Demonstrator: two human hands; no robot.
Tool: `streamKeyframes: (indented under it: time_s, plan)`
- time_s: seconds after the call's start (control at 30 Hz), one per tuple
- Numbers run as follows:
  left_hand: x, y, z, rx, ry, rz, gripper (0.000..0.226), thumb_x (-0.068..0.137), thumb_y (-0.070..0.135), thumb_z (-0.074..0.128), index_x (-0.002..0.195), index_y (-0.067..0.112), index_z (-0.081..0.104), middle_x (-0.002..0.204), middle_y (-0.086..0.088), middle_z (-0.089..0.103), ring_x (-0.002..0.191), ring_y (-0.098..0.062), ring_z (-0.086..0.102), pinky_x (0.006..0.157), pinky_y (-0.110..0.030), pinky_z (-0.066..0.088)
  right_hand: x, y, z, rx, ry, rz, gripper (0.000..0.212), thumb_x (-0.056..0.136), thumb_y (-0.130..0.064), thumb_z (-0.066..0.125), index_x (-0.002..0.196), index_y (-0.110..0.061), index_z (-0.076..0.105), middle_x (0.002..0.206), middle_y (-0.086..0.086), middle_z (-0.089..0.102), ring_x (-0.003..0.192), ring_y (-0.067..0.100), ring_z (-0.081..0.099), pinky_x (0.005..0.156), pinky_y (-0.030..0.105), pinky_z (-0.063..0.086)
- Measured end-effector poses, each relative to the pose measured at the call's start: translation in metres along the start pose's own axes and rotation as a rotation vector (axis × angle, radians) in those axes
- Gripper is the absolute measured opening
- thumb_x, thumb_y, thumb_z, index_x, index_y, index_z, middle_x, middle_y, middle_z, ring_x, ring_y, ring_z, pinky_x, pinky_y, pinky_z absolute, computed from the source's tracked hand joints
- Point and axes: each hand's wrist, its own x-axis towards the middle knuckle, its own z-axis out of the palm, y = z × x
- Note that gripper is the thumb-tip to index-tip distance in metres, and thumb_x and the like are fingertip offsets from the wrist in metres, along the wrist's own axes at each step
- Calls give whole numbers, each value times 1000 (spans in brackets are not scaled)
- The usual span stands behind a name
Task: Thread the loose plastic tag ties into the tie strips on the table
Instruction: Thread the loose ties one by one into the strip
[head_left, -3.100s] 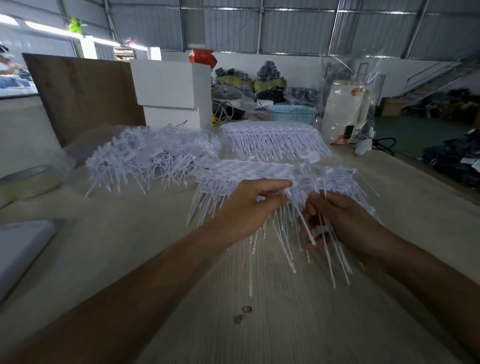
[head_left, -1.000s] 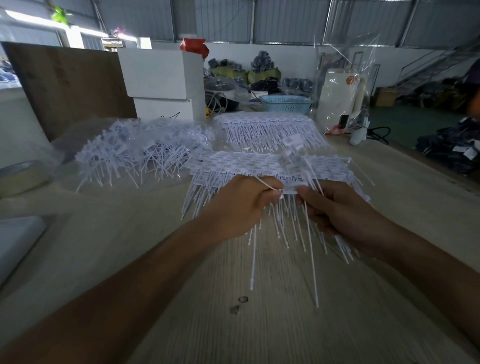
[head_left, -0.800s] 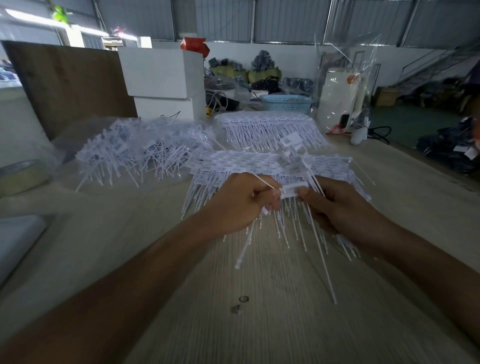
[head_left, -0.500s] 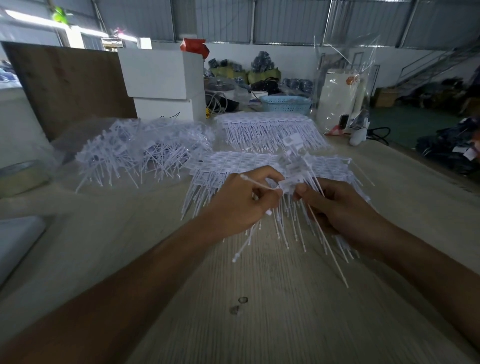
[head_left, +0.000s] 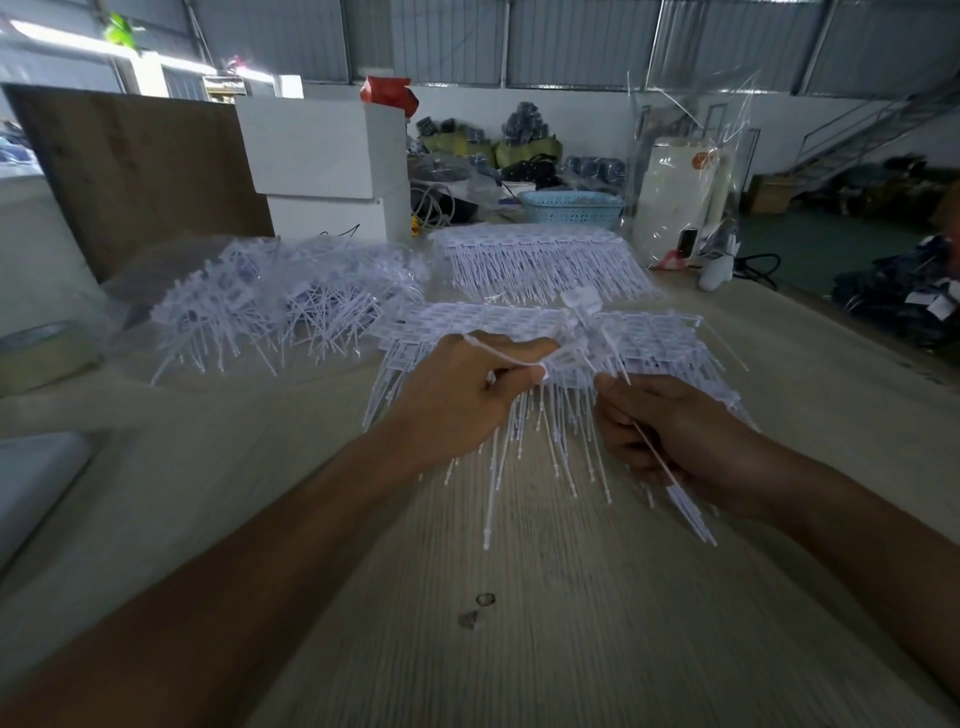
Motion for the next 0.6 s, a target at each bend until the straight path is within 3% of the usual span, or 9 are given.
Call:
streamKeyframes:
  time_s: [0.1,0.17,0.37,0.5,0.6]
  plan:
    - [1,0,-5,125,-77,57,32,97,18,59,128,19,67,76,3,66,78,-20,60,74,-42,52,0,0,1,28,-21,60,45,104,-39,44,63,-21,38,55,-6,32,44,10,25,41,21,25]
    - [4,0,-8,262,-158,77,34,101,16,54,132,25,64,78,12,55,84,-16,52,75,-45,51,-1,0,2,35,-29,81,43,104,-37,43,66,-18,37,55,-5,32,42,9,25,39,19,24]
    - [-2,3,-14,531,-112,215,34,91,5,63,116,25,74,93,-2,63,93,-24,56,61,-29,36,-2,3,4,20,-64,81,44,100,-39,48,61,-20,42,57,-3,35,45,11,29,41,23,26]
    - [2,-2,-9,331,-170,21,40,98,26,60,136,36,57,91,9,55,94,-10,47,74,-34,45,-3,2,5,46,-59,0,38,98,-39,49,71,-12,54,60,6,47,46,17,40,41,27,37]
    - [1,5,-5,69,-132,-76,46,85,29,77,124,38,55,84,11,64,79,-8,59,73,-28,48,-1,4,2,44,0,-37,35,105,-32,45,82,-9,58,60,5,45,44,13,34,39,21,31]
